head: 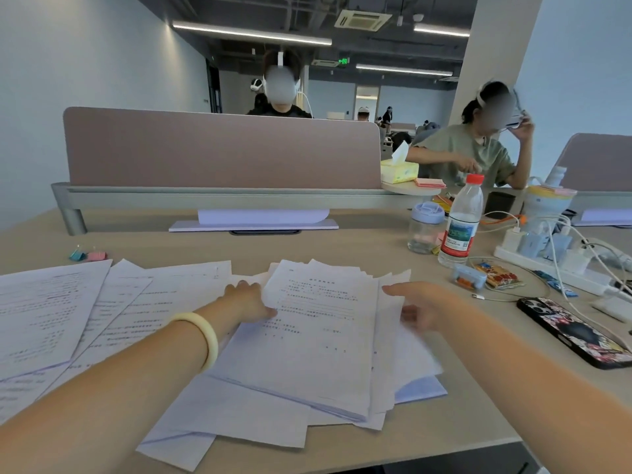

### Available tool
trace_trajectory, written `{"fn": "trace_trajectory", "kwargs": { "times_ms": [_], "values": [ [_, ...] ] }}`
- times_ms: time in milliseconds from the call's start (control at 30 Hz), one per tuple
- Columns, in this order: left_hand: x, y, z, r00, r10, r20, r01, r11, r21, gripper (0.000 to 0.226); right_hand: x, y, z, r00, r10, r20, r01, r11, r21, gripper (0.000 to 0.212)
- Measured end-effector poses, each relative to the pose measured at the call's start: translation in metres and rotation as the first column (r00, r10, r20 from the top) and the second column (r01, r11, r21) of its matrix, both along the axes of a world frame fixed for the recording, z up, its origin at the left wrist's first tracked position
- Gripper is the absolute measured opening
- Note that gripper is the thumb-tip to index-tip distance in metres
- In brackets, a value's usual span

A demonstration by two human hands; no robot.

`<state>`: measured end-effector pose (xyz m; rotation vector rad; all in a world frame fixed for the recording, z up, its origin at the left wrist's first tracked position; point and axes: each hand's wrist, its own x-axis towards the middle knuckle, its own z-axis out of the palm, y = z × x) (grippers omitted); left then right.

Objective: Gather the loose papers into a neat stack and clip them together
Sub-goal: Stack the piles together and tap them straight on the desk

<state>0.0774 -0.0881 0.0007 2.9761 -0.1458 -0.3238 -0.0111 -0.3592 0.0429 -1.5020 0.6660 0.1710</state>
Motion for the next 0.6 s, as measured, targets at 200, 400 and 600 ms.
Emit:
{"fn": "trace_trajectory", "kwargs": {
  "times_ms": [200,400,600],
  "values": [
    [-0.007,0.009,-0.005,0.996,-0.052,-0.079,0.052,0.999,0.008,0.076,0.000,-0.008,-0.008,0.997,0.036,-0.070,-0.041,0.997,-0.068,0.044],
    [-0.016,0.009,-0.010,0.996,-0.043,-0.084,0.045,0.999,0.015,0.089,0.003,0.001,-0.008,0.976,0.209,-0.056,-0.215,0.969,-0.122,0.032],
    [-0.020,0.008,-0.010,0.992,-0.079,-0.101,0.080,0.997,0.001,0.093,0.002,0.032,-0.001,0.940,0.335,-0.057,-0.315,0.794,-0.519,0.049]
  ]
}}
